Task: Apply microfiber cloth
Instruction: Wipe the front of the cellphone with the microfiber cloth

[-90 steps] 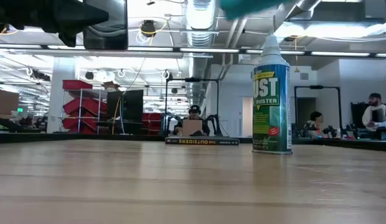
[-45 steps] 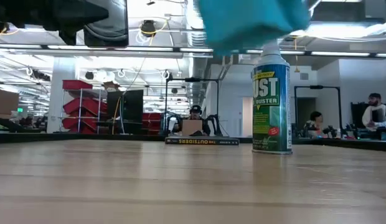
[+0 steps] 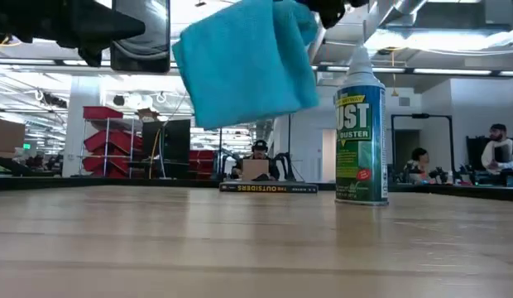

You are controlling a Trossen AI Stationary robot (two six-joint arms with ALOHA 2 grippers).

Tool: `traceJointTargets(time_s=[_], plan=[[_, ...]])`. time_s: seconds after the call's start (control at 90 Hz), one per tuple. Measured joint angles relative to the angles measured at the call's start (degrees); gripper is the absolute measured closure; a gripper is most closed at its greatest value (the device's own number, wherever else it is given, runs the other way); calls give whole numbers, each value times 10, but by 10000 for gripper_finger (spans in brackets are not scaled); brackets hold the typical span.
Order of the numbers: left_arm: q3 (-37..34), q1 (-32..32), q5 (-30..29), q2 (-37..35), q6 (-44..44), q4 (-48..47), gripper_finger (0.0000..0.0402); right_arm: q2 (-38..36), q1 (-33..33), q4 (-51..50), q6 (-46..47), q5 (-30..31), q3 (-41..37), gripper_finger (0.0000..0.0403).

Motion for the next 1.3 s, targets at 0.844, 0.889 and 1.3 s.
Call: traceJointTargets(time_s=[0.844,0.889,1.3], plan=[[0,-13,-14,0,5,6,395,45,-2,456,81,-13,-286,403],[0,-13,-14,0,4,5,395,48,0,460,83,-13,-285,403],[0,-13,-14,0,4,6,395,79,52,429,107,-27,-228,403]])
